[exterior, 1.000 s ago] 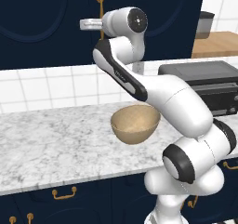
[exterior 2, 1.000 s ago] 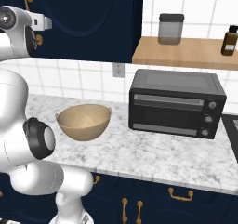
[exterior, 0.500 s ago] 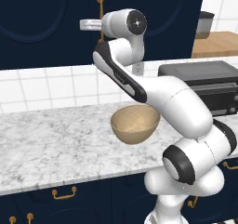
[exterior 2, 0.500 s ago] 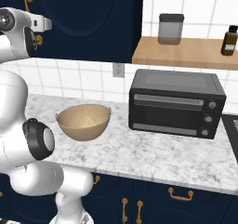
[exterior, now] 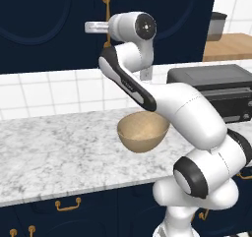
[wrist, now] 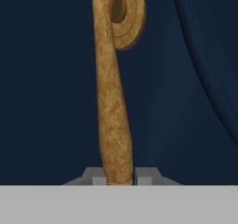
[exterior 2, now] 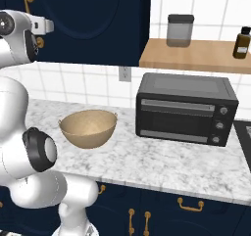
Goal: Open the cabinet, pick up the bread from the cabinet and place it in the basket. Then move the basket to the dining counter.
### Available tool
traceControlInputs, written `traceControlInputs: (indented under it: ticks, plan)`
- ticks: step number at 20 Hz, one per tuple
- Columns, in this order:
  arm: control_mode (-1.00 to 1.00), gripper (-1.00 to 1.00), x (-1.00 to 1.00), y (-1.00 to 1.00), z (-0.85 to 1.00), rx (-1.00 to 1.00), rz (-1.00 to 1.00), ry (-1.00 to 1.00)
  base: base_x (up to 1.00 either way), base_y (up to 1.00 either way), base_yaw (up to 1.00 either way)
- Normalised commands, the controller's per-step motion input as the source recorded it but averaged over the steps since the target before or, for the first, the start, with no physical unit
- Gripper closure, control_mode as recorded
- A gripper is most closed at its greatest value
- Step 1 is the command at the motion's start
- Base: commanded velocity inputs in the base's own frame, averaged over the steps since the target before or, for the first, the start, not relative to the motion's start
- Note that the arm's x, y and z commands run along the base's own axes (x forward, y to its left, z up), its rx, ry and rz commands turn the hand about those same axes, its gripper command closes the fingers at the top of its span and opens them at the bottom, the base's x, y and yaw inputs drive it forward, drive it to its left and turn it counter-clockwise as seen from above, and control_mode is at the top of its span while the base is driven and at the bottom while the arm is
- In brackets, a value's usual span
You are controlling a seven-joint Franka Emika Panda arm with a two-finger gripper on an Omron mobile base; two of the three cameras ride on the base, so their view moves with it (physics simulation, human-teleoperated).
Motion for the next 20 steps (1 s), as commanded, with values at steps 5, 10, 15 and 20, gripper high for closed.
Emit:
traceControlInputs:
  ticks: [5, 10, 15, 20]
  plan:
    - [-1.0, 1.0, -0.86, 0.0, 0.31, 0.0, 0.0, 0.0, 0.0, 0.0, 0.0]
    - [-1.0, 1.0, -1.0, -0.38, 0.24, 0.0, 0.02, 0.0, 0.0, 0.0, 0.0]
    - [-1.0, 1.0, -1.0, -0.75, 0.07, 0.01, 0.03, -0.01, 0.0, 0.0, 0.0]
    - [-1.0, 1.0, -1.0, -0.62, 0.09, 0.0, 0.0, 0.02, 0.0, 0.0, 0.0]
